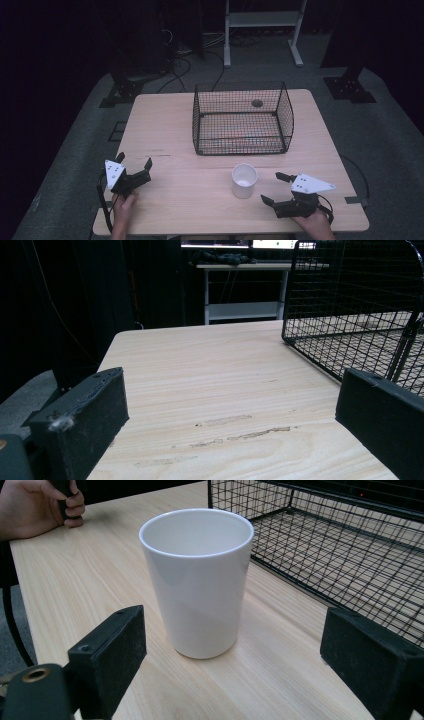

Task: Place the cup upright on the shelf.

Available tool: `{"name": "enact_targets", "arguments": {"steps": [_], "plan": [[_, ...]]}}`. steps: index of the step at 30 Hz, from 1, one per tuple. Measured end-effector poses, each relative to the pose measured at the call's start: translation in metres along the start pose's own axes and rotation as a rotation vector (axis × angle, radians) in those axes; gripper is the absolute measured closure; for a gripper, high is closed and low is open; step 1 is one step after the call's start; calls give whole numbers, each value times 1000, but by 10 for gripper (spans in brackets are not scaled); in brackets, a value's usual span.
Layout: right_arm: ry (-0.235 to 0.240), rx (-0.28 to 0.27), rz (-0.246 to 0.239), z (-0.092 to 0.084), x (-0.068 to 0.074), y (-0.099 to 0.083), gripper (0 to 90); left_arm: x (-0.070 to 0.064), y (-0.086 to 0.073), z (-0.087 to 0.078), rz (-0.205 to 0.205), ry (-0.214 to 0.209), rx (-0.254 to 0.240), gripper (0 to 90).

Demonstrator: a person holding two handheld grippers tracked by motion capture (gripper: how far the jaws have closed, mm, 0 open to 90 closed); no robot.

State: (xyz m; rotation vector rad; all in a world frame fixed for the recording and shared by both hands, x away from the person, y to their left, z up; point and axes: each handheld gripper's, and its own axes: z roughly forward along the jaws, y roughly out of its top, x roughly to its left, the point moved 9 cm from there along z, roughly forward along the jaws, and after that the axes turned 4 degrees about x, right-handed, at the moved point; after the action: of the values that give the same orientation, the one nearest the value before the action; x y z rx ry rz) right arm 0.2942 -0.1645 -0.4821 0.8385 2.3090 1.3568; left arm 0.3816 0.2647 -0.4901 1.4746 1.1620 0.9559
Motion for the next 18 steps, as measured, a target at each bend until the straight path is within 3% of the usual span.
{"name": "enact_targets", "arguments": {"steps": [18], "plan": [[43,34,-13,16,11,8,62,0,0,0,-1,-1,-1,0]]}}
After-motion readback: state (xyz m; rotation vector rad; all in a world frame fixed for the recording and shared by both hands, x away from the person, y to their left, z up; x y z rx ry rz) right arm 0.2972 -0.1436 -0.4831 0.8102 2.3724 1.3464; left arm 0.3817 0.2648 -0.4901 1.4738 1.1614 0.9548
